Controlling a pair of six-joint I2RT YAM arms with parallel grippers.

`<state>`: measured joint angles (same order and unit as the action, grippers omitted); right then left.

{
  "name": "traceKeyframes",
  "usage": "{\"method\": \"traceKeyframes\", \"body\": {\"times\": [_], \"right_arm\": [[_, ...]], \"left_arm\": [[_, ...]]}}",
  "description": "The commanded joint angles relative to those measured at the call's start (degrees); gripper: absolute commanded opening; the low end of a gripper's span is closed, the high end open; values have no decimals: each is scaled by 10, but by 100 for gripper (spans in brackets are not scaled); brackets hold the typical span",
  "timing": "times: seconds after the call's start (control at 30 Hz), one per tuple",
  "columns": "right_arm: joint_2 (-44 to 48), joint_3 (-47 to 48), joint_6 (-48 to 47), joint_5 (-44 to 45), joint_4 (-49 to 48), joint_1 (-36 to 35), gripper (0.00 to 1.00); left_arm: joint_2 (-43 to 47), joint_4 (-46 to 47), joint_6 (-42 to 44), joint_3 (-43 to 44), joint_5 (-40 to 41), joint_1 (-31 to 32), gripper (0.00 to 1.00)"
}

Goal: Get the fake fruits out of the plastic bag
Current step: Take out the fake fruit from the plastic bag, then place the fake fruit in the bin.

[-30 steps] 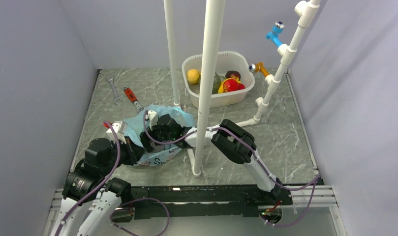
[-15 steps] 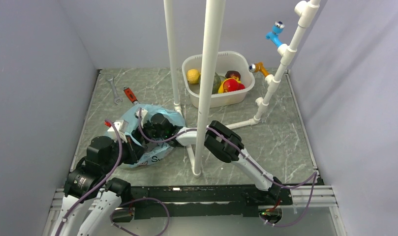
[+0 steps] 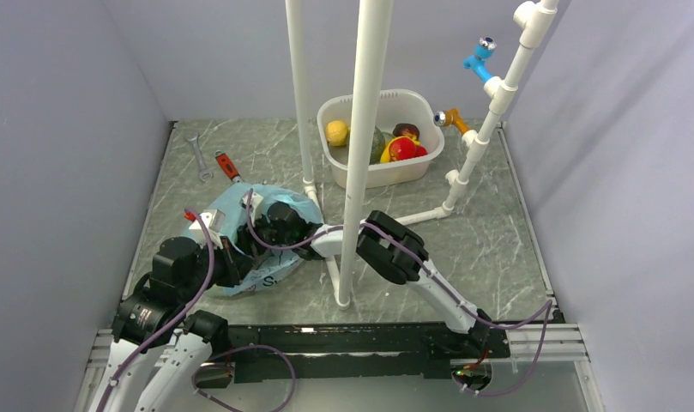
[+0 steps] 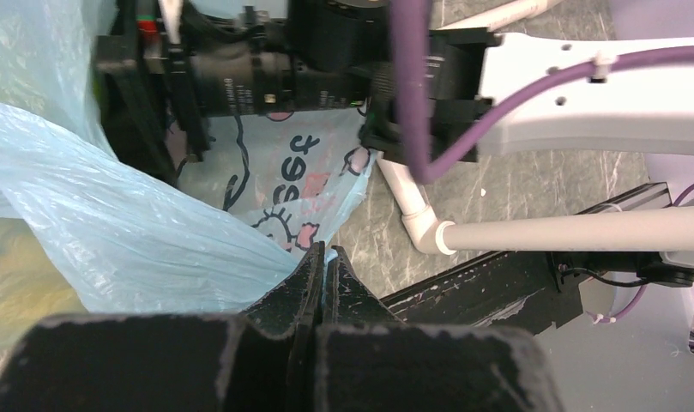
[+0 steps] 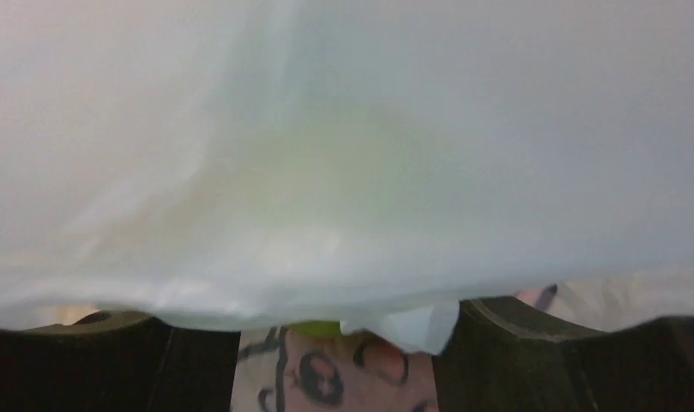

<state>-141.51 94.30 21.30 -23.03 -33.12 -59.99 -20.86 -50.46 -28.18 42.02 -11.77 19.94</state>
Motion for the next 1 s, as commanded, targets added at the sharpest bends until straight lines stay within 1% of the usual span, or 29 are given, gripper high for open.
{"method": "traceKeyframes", "body": {"times": [0.0,0.03,0.13,0.2,0.33,0.43,0.53,0.63,0.77,0.97], "right_arm": [[111,-68,-11,36,-48,11,22],[130,-90,-16,42,-51,14,21],[181,-159,-25,63,-60,26,13],[212,-203,-23,61,-72,36,10],[274,-287,-15,54,-101,57,6],[315,-331,-27,51,-94,63,6],[346,-355,-41,50,-66,63,4],[381,-385,-38,43,-63,68,4],[431,-405,-9,21,-51,86,4],[500,-423,33,-19,-51,114,4]], "left_arm": [[-5,20,0,0,-7,-3,0],[-5,20,1,-1,-7,-4,0],[-7,21,1,-1,-8,-5,0],[-9,20,1,0,-8,-6,0],[-15,18,-2,1,-3,-6,0],[-24,14,-5,4,6,-6,0],[-33,13,-8,8,16,-6,0],[-42,12,-7,19,26,-7,0],[-40,11,-16,19,24,-6,0],[-26,-41,-17,19,18,-6,0]]}}
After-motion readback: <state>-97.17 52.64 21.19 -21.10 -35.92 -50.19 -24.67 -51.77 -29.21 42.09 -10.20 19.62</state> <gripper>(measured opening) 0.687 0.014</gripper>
